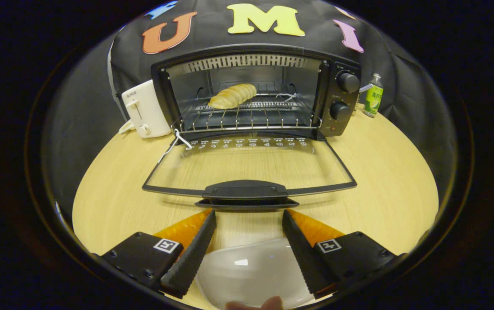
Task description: Open the toaster oven, put the food inside, and close the toaster oven door.
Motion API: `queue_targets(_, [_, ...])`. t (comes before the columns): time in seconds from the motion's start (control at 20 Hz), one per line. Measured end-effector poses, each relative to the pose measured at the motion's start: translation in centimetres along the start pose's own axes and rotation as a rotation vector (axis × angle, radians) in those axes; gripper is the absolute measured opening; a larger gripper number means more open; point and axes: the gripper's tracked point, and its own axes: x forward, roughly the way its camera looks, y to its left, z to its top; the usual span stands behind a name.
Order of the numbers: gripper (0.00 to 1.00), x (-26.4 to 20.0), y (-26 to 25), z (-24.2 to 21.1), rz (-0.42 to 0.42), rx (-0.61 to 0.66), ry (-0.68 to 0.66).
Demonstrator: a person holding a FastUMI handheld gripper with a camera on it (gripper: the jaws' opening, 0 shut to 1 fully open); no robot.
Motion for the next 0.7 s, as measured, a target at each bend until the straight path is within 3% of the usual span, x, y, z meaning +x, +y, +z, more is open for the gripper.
queue_targets(0.4, [1.00, -3.1, 0.5, 3.7, -0.005, 0.025, -0.155])
queue_targets(0.7, [1.00, -4.7, 0.8, 8.1, -0.014, -0.025, -0.310])
